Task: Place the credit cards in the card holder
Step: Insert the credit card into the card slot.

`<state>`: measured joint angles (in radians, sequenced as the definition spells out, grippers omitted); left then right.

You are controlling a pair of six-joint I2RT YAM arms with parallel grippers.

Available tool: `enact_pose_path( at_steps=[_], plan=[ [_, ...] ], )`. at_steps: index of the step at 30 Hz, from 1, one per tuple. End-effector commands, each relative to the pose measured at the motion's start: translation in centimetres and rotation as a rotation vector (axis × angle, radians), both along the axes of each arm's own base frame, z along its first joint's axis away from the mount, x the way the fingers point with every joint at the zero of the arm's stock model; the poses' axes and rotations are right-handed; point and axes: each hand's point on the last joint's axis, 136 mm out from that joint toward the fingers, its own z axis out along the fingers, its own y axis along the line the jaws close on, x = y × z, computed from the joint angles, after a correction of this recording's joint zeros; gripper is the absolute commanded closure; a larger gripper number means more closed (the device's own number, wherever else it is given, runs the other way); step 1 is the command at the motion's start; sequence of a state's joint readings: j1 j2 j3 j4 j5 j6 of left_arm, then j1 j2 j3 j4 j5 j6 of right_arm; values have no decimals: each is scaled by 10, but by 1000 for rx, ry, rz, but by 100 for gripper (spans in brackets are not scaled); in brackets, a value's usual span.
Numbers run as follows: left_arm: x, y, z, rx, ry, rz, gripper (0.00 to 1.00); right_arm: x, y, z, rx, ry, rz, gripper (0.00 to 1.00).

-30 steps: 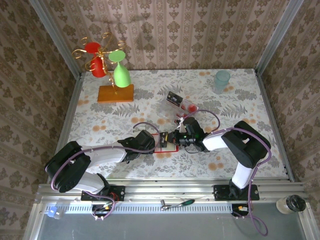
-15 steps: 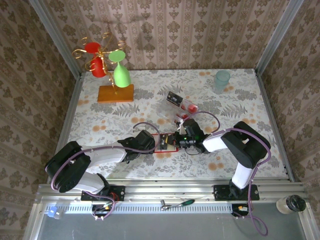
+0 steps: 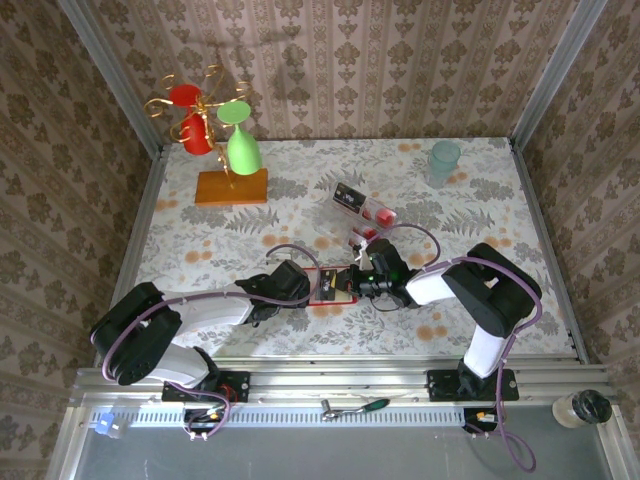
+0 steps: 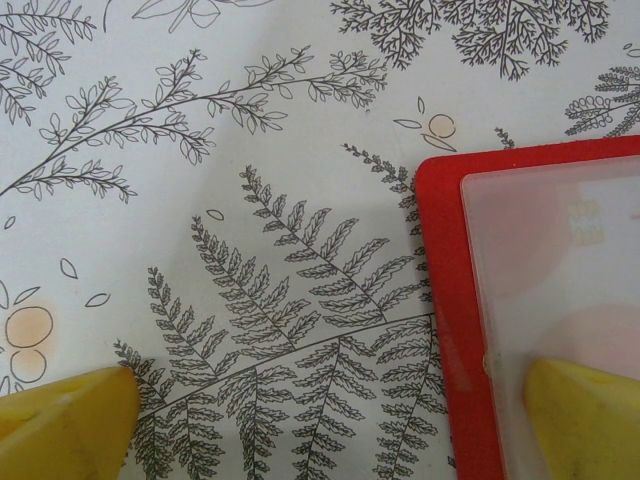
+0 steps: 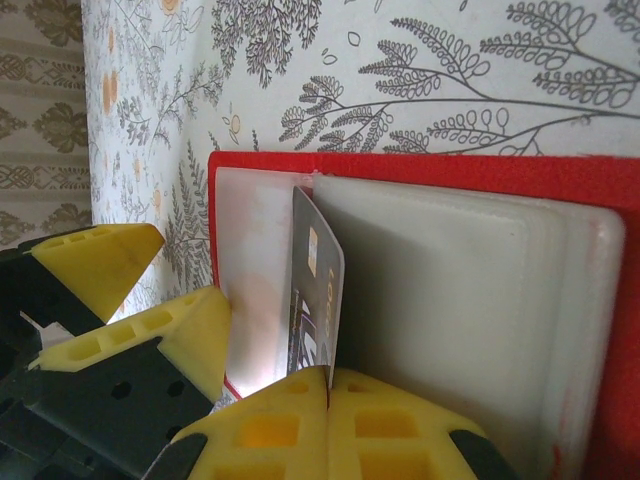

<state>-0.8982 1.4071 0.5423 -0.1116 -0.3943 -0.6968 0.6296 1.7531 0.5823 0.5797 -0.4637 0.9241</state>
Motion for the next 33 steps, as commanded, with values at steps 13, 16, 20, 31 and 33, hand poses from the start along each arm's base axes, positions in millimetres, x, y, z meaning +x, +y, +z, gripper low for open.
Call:
enact_pose_path(
  at_steps=[13,16,20,31,33],
  plan=[
    [-2,6,-5,25,-4,12,0,-18,0,-26,-82,120,65,100],
    [-2,5,-4,23,-6,10,0,-19,2,-27,-91,138,84,100],
    [-1,5,-5,25,-6,9,0,-20,5,-27,-104,152,117,90],
    [-1,11,1,17,-23,19,0,-1,-8,19,-230,46,169,63],
    [-1,13,1,14,-25,25,0,1,-7,22,-243,41,175,67]
  ],
)
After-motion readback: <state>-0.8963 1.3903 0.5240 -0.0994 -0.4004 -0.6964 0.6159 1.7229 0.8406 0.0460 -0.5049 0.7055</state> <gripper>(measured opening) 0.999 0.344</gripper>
